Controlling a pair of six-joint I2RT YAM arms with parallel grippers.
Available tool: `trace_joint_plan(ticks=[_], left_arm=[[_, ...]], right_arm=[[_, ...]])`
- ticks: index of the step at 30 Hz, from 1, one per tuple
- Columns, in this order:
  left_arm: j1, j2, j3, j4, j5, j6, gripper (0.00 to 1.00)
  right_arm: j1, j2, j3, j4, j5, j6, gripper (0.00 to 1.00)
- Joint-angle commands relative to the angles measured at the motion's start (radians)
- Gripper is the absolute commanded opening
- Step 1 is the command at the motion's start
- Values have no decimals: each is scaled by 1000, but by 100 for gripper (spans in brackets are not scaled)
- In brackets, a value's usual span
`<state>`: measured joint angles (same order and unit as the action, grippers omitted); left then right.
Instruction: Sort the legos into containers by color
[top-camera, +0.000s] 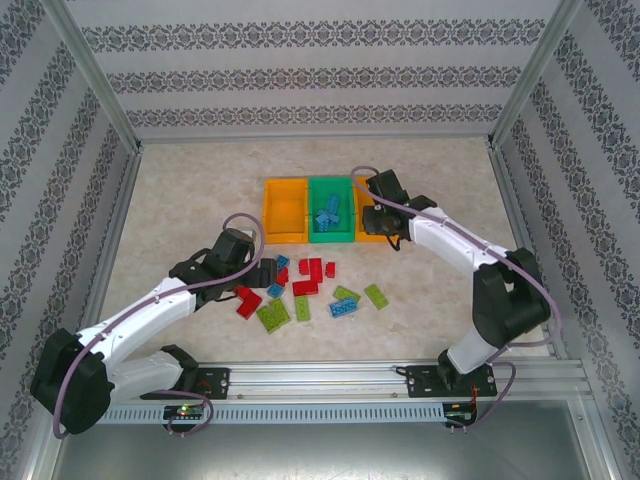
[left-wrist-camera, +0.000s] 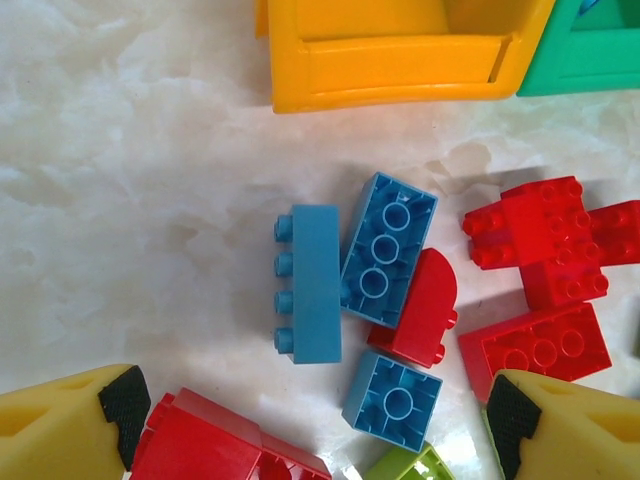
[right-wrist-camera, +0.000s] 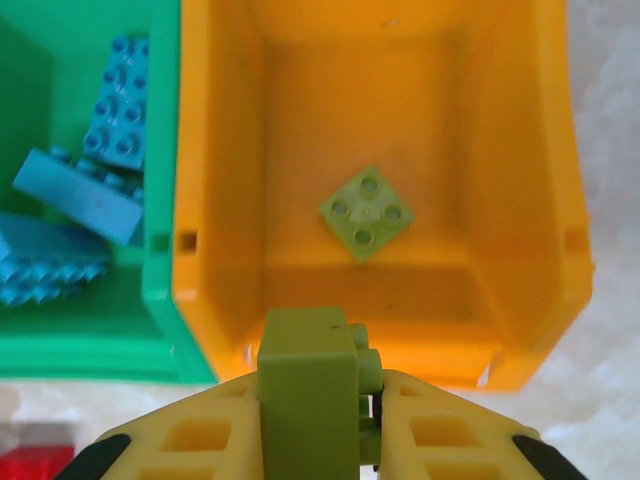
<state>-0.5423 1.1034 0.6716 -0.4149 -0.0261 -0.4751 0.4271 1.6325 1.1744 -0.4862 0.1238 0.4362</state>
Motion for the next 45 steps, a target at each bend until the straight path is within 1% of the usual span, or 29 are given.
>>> trace_joint_plan(ticks=[1,5,8,9,10,11,13,16,19,22,24,26,28,30,31,33,35,38,41,45], left_arm=[[-7,-21,-15,-15,14,22,90],[-11,-22,-10,-12,26,25,90],[-14,-22,-2,-10,33,31,90],[-16,-22,-1,-11,34,30,90],[-18,-23,0,-13,29,31,90],[-19,-22,0,-16,24,29,90],[-22,-20,0,-21,13,26,90],[-22,-23,-1,-21,3,21,90],[-22,-22,-2,-13,2,16,90],[-23,-20,-1,-5,-4,13,90],[-22,-19,-1,-5,-17,6,90],[-23,-21,-3,-5,-29,3,90],[-23,-23,-6,-3,-32,-2,91],[-22,-25,-10,4,-29,-4,91],[-23,-26,-10,6,-28,-5,91],[-23,-26,-12,7,-25,-7,91],[-23,-26,-12,6,-25,-10,91],[-22,-27,-14,5,-26,-13,91],[-23,-35,-16,1,-29,-15,91],[-23,-45,-21,-1,-33,-14,92]], right_arm=[[-24,72,69,-11,27,-50,26],[-53,147,126,-8,36,-58,28],[-58,177,153,-11,23,-61,38],[-57,175,153,-7,17,-60,42],[-54,168,148,-1,12,-60,50],[-51,159,141,3,11,-60,55],[-40,132,128,-2,9,-63,63],[-3,66,85,-15,14,-88,68],[67,-20,17,-46,38,-105,72],[159,-120,-83,-71,53,-89,75],[219,-180,-154,-93,62,-20,78],[293,-240,-228,-119,87,96,86],[385,-292,-302,-101,125,185,92],[477,-317,-350,-83,172,267,95],[518,-314,-359,-87,195,308,98],[589,-290,-358,-100,240,367,98],[656,-239,-334,-115,287,406,98],[730,-142,-270,-165,339,446,98],[767,-54,-209,-231,363,490,98],[774,7,-194,-263,363,533,98]])
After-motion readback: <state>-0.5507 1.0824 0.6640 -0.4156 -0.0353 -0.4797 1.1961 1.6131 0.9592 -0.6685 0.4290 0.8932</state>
